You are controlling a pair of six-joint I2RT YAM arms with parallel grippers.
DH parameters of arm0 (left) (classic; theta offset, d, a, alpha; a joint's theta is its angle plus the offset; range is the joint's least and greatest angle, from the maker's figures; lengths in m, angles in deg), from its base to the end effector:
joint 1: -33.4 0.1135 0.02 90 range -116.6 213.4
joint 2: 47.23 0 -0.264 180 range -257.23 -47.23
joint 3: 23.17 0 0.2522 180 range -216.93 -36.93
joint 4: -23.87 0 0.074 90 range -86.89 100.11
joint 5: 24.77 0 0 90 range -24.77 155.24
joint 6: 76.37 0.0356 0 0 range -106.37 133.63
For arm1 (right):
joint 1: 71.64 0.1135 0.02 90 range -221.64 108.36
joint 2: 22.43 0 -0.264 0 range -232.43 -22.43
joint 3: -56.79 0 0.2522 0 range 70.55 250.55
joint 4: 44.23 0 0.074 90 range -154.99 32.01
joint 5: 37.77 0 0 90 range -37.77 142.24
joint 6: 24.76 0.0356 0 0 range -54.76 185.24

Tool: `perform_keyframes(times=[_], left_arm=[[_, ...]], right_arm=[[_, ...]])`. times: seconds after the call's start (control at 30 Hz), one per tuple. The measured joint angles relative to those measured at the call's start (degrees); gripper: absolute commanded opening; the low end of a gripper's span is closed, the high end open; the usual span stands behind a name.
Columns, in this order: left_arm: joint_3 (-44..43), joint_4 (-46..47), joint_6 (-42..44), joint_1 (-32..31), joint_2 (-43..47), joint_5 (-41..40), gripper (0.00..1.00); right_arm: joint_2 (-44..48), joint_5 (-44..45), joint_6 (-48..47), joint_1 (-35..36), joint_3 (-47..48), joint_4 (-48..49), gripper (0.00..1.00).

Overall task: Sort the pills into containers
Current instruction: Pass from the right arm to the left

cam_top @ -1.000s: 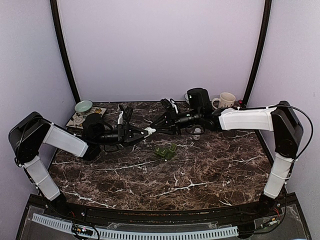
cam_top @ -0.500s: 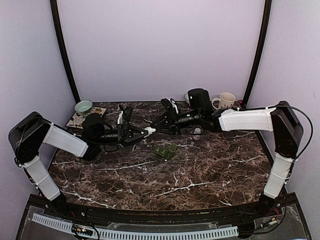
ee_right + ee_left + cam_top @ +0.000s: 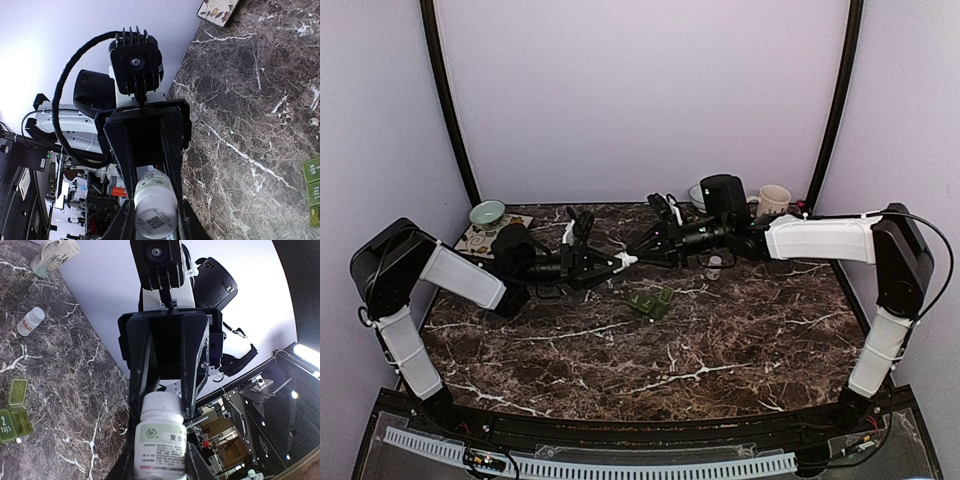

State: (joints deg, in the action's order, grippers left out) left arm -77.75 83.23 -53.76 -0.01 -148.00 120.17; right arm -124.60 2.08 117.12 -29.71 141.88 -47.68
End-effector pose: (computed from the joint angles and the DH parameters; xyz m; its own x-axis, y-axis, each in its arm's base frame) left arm 0.2643 -0.2093 0.2124 -0.8330 -0.0858 -0.5465 0.5530 -0.1002 -0.8272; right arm 0.2848 0.2926 0.2635 -0.9187 -0.1476 -0.3663 -0.3893 0.1821 0.9030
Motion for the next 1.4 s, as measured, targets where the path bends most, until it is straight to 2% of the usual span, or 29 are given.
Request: perform_keyframes(times=[0.7,1.1,1.4], left_arm=[[-6.29,-2.64,-4.39,0.59,-0.37,6.6,0.06],[-6.84,-3.63,-7.39,1.01,1.6,8.92,0.05],[-7.28,0.94,-14.6,0.68,1.57,10.43,0.04]], right_arm=[[5.03,5.73,-21.0,0.92,2.14,-8.28,0.0],[7.17,8.24,-28.63,2.49,2.08,-8.92,0.0],[9.2,8.02,-31.15,3.08,0.15,-6.14,0.0]])
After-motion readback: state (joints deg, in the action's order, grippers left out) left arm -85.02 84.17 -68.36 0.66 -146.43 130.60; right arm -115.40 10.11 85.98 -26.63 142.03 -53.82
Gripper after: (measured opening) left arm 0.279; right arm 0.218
